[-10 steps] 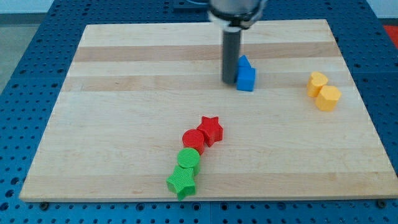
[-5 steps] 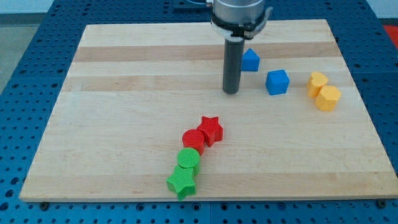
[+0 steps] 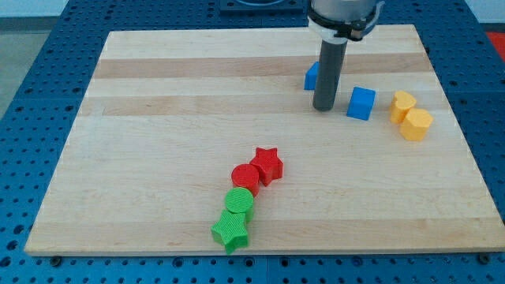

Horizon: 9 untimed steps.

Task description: Take the blue cube towards the top of the yellow heart

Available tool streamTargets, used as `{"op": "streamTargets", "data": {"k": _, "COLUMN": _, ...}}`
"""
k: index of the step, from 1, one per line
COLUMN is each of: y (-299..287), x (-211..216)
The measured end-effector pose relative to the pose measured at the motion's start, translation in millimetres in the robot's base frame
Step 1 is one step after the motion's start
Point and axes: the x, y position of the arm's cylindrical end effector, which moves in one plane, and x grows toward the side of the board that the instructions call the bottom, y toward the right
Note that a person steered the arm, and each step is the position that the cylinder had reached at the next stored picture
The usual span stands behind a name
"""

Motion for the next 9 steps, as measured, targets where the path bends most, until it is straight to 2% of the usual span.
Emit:
{"op": "streamTargets", "data": {"k": 2, "y": 13, "x": 38}}
{"op": "streamTargets", "data": {"k": 4, "y": 39, "x": -12}}
{"op": "streamTargets", "data": {"k": 7, "y": 28, "x": -30}}
{"op": "streamTargets", "data": {"k": 8, "y": 70, "x": -30}}
{"op": "streamTargets", "data": {"k": 9, "y": 80, "x": -30}}
